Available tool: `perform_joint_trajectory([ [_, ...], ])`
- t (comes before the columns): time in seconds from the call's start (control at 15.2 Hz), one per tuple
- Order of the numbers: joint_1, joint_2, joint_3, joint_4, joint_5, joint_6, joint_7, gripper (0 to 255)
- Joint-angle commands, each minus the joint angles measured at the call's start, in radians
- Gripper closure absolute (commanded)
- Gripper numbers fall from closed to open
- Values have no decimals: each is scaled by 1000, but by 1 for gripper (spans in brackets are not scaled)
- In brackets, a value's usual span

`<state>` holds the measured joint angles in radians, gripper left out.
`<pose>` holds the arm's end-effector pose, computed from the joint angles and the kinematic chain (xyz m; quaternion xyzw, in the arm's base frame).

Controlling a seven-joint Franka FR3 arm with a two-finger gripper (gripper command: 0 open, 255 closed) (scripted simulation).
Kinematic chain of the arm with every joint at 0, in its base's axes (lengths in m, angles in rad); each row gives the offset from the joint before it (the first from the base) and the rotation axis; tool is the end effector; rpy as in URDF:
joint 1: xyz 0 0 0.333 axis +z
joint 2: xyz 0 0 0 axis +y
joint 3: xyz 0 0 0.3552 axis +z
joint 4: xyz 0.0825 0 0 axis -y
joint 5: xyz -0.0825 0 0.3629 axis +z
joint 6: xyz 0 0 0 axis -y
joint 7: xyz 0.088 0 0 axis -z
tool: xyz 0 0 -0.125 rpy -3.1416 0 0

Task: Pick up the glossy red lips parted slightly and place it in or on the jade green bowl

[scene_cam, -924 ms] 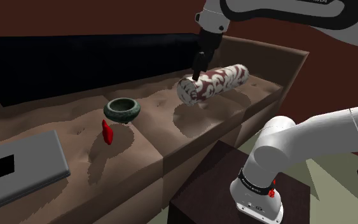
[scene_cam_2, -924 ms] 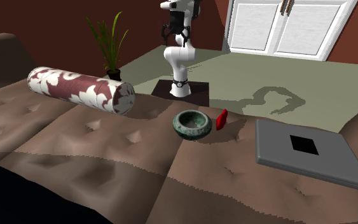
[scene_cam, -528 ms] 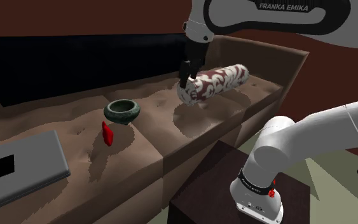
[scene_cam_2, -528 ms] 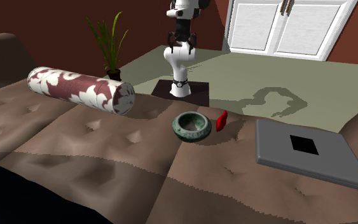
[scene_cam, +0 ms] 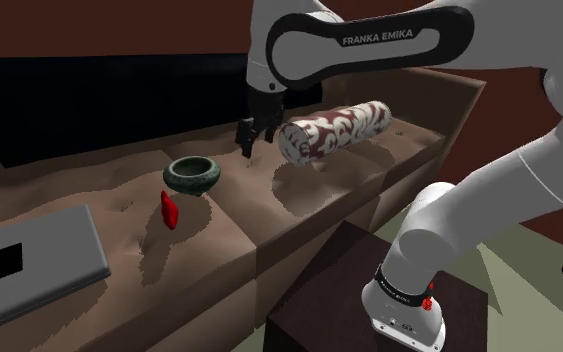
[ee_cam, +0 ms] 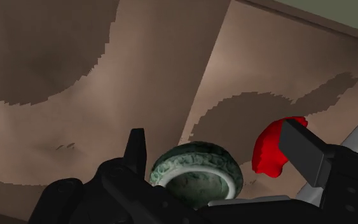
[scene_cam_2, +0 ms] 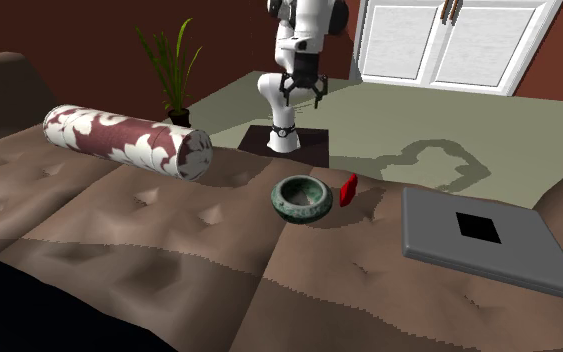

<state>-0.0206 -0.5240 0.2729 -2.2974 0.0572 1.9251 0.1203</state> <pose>0.3588 0.1174 0.5706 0.9959 0.0448 0.0738 0.0280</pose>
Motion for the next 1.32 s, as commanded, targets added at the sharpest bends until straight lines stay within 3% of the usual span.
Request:
perform_joint_trajectory([
  [0.0,-3,62,38,23,-2,42,55,0],
  [0.4,-21,274,138,118,-58,154,219,0],
  [0.79,-22,516,209,266,-185,221,406,0],
  [1.25,55,818,210,514,-363,225,605,0],
])
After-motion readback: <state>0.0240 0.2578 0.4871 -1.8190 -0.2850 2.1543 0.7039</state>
